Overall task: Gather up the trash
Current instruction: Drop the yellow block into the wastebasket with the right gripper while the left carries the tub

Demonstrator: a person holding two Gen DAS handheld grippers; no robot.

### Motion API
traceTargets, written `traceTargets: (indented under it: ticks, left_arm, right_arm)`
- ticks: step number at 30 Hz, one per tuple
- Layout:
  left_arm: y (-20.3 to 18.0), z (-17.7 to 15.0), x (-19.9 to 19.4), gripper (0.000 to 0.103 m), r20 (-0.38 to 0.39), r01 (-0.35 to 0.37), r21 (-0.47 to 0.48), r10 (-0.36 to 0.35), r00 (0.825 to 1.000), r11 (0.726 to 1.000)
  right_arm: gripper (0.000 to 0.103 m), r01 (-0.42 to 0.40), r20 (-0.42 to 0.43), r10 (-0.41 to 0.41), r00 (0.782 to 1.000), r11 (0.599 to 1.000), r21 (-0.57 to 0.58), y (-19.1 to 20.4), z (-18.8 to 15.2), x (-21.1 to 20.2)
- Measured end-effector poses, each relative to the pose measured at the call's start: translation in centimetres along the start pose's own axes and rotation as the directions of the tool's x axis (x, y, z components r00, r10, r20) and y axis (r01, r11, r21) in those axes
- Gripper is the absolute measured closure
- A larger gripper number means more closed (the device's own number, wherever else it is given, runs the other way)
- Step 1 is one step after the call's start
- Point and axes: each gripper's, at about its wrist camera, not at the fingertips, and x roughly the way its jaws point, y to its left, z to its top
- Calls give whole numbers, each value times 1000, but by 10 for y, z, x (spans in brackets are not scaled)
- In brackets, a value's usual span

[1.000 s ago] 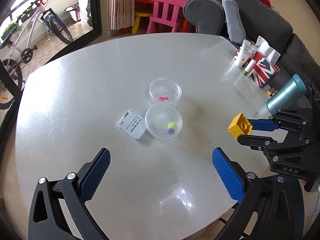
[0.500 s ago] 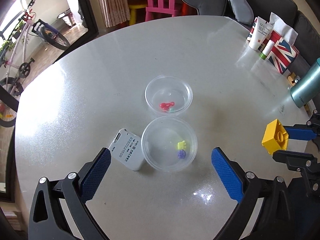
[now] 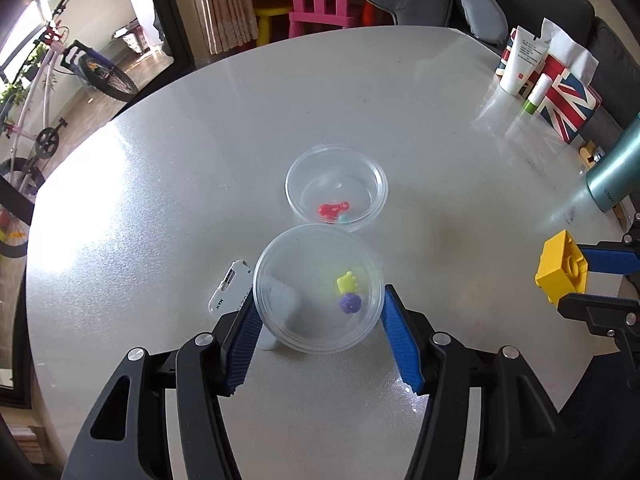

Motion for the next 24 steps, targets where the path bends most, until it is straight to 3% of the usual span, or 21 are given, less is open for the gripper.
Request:
traceTargets:
  ticks: [12, 24]
  left_arm:
    - [4, -26, -60, 46, 65, 38, -40, -35, 997, 998]
    - [-16, -96, -138, 46, 115, 77, -29, -73, 991, 997]
  right_arm:
    - [72, -1, 41, 3, 999, 999, -37, 21, -10, -30]
    - [72, -33, 81, 41, 996, 995, -90, 70, -63, -82]
